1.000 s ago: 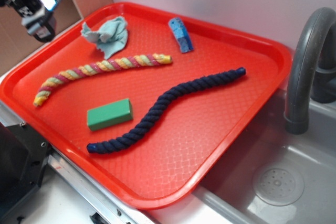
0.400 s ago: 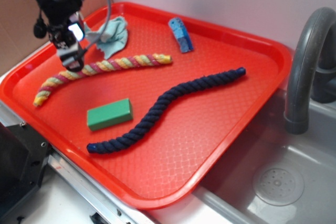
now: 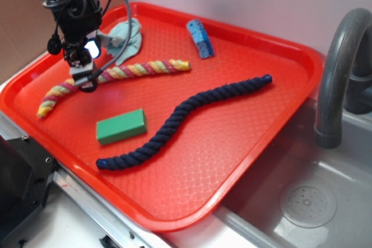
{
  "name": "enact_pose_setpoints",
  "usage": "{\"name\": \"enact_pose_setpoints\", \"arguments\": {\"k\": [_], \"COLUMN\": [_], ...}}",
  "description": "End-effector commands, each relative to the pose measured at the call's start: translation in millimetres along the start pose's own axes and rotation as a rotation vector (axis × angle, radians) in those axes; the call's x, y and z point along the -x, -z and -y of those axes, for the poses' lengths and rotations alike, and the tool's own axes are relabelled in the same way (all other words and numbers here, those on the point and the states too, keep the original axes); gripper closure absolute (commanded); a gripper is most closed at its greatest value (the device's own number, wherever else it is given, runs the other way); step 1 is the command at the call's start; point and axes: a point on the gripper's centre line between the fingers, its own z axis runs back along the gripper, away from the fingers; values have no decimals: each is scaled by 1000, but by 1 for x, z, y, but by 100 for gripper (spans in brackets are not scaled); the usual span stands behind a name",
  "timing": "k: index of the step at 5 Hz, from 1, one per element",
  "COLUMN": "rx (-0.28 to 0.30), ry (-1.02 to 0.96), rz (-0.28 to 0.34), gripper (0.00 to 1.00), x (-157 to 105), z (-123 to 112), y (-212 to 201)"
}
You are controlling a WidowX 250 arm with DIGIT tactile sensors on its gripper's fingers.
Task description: Grab the multicolored rope.
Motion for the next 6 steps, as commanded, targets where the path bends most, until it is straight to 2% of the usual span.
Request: {"name": "enact_pose_setpoints", "arguments": {"k": [1,2,3,4,6], "rx": [0,13,24,21,-47], "ry": [78,103,123,121,53], "rz": [-75,-89,-76,-73,-57], "gripper": [0,0,100,100,100], "x": [-10,-10,-10,-10,-12], "z": [-3,0,3,4,0], "y": [19,28,29,30,6]}}
